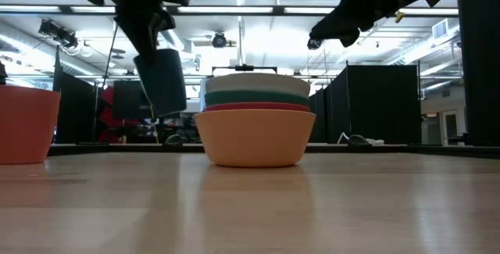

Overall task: Nest bowls inside each other
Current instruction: Move the blue cup to the left of the stacked bowls

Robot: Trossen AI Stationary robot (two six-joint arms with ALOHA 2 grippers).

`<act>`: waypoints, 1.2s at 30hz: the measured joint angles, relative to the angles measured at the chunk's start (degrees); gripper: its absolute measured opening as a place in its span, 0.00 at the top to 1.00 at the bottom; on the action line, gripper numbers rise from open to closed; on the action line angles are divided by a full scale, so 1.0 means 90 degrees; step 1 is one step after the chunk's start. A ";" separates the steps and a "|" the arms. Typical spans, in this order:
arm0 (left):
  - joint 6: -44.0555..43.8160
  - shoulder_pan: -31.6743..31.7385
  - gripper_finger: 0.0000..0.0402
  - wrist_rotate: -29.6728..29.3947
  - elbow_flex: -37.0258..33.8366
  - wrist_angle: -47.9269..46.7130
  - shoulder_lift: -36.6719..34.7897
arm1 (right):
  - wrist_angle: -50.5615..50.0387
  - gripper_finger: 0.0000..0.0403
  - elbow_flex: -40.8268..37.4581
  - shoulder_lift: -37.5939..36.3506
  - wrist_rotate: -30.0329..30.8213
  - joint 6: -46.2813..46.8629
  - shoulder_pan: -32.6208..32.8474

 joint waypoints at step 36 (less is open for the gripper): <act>-0.0376 -0.0516 1.00 0.1132 0.0000 0.0701 0.1121 | -0.0002 0.82 0.0000 0.0000 -0.0015 0.0171 0.0000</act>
